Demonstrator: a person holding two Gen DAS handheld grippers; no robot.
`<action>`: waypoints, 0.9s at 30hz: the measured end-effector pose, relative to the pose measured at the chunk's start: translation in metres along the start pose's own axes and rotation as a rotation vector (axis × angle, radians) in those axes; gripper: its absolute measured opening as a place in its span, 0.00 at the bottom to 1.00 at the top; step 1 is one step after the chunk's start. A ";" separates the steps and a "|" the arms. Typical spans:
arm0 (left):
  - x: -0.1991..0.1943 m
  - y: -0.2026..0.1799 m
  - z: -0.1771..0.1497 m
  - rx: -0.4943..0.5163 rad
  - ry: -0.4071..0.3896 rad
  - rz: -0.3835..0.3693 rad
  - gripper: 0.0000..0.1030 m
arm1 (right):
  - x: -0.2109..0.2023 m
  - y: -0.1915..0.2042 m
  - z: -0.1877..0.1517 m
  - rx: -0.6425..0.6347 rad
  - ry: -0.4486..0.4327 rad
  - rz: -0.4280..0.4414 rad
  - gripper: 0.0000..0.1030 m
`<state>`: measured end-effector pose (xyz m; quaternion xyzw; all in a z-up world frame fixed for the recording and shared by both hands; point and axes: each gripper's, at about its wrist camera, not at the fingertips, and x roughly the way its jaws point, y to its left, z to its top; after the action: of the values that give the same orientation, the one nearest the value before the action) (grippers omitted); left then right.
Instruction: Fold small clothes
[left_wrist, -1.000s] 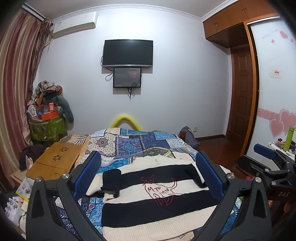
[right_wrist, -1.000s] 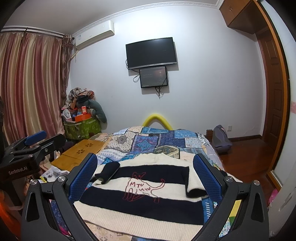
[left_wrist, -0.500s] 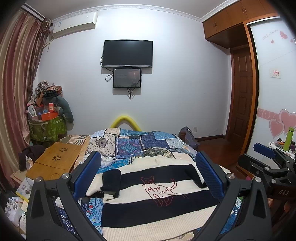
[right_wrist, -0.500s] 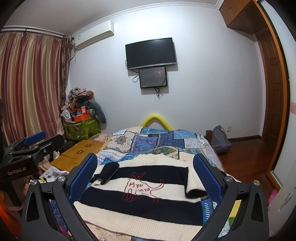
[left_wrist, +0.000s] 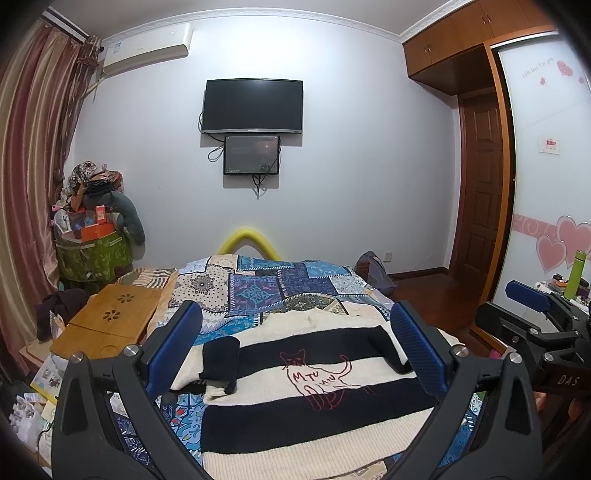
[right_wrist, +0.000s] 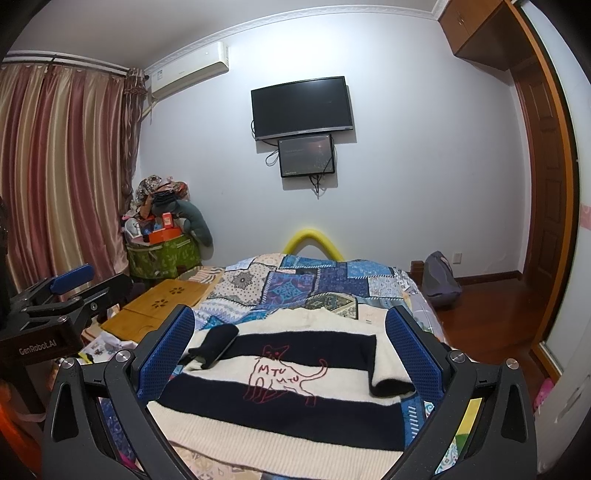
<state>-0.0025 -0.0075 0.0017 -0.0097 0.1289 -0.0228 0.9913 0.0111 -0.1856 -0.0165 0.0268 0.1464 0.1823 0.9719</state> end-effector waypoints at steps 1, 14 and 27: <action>0.000 0.000 0.000 0.001 0.001 -0.001 1.00 | -0.001 0.000 0.000 0.000 0.001 0.001 1.00; 0.000 0.002 -0.001 0.000 0.003 -0.002 1.00 | -0.005 -0.001 0.006 0.003 0.003 0.003 1.00; 0.035 0.021 -0.006 -0.030 0.069 -0.005 1.00 | 0.019 -0.004 -0.001 0.006 0.050 0.009 1.00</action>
<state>0.0311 0.0120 -0.0140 -0.0243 0.1634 -0.0237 0.9860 0.0288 -0.1821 -0.0229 0.0261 0.1710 0.1869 0.9670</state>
